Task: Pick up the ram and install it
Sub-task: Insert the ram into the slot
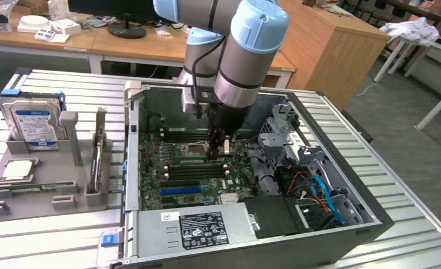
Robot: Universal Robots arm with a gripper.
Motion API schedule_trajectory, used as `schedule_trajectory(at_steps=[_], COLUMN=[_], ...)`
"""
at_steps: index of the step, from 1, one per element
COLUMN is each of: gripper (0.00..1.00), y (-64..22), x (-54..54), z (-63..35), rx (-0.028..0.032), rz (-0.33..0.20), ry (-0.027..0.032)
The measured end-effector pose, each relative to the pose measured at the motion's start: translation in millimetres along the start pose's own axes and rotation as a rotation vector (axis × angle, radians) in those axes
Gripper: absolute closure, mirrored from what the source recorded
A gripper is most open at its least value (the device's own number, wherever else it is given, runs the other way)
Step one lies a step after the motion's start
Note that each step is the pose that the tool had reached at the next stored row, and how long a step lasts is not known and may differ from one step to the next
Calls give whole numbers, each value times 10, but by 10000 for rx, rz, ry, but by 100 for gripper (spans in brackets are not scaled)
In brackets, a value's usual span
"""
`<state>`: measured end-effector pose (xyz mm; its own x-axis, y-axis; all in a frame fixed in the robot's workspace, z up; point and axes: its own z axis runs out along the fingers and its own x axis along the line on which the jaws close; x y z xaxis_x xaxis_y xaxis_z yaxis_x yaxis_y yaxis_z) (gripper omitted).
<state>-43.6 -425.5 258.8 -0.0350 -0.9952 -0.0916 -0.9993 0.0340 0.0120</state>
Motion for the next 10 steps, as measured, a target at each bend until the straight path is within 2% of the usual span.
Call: schedule_trajectory(at_steps=[10], gripper=[88], y=[0], x=[4], z=[47], rx=[0], rz=[0], ry=[0])
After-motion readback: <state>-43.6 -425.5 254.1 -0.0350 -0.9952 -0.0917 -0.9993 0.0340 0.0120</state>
